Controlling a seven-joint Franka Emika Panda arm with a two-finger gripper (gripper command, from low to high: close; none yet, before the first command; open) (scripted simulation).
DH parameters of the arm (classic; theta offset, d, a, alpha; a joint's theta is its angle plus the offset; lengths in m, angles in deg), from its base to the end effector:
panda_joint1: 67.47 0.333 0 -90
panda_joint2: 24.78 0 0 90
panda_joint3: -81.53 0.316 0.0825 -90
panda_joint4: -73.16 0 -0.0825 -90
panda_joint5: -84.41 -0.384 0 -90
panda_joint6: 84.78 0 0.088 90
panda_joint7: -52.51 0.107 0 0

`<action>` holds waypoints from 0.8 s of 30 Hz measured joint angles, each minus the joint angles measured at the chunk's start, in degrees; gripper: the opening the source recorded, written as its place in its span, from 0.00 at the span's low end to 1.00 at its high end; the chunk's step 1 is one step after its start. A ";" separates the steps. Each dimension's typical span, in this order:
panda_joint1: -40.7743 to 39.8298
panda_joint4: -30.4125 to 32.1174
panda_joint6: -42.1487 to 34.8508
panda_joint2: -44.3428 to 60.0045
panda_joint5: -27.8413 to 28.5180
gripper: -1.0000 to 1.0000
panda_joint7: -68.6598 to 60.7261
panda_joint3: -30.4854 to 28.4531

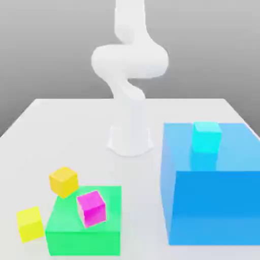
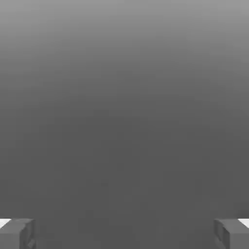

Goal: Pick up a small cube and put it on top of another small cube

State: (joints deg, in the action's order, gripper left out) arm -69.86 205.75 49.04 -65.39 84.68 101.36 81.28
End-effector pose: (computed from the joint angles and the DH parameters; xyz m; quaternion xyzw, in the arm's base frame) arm 0.3801 -0.0182 0.6748 -0.8418 0.4049 -0.3287 0.1395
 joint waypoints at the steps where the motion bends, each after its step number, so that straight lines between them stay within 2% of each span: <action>1: -0.99 0.35 0.88 2.26 0.14 0.50 1.31 -0.15; 15: -11.91 4.84 12.23 31.49 0.91 0.50 17.61 -4.53; 24: -18.25 7.70 19.49 50.31 -3.34 0.50 24.65 -7.77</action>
State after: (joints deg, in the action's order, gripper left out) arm -88.11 213.45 68.53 -15.07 81.34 126.01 73.51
